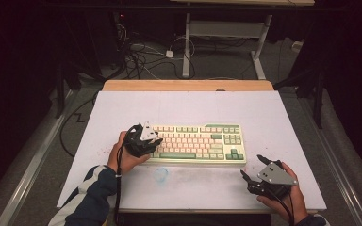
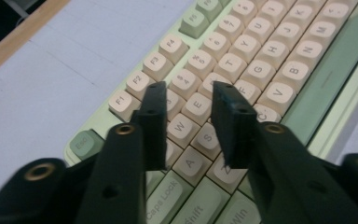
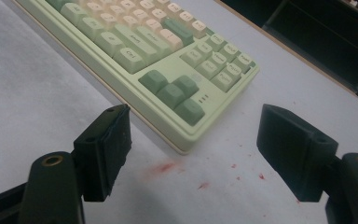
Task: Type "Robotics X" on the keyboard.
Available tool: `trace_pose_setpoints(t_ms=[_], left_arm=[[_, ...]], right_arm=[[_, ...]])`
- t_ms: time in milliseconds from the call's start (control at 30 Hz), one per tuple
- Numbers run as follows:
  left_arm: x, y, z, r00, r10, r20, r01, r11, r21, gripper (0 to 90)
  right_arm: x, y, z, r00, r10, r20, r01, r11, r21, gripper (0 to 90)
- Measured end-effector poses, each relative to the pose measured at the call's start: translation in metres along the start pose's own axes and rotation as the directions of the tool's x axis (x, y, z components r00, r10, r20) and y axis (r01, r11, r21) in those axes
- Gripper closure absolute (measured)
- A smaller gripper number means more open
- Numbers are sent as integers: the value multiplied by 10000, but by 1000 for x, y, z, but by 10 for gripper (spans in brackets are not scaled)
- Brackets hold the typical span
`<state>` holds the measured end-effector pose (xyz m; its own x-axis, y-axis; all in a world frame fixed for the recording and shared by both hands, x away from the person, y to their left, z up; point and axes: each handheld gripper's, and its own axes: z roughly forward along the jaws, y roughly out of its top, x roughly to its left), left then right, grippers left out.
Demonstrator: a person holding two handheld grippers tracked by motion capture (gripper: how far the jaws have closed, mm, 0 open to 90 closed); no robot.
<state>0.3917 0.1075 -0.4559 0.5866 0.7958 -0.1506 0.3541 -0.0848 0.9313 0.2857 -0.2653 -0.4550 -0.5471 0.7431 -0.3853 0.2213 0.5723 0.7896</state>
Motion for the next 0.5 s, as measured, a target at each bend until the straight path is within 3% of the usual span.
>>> trace_pose_setpoints(t_ms=[133, 300, 500], left_arm=[[-1, 1, 0, 9998, -143, -139, 138, 9994, -321, 446], [-4, 1, -1, 9996, -289, 25, 290, 9985, -458, 279], [-8, 0, -1, 9995, -330, -18, 328, 9976, -609, 226]], right_arm=[[0, 0, 0, 10000, 12, 1, -12, 10000, 17, 267], [0, 0, 0, 10000, 13, 12, -13, 10000, 16, 267], [0, 0, 1, 10000, 7, -9, -7, 10000, 45, 266]])
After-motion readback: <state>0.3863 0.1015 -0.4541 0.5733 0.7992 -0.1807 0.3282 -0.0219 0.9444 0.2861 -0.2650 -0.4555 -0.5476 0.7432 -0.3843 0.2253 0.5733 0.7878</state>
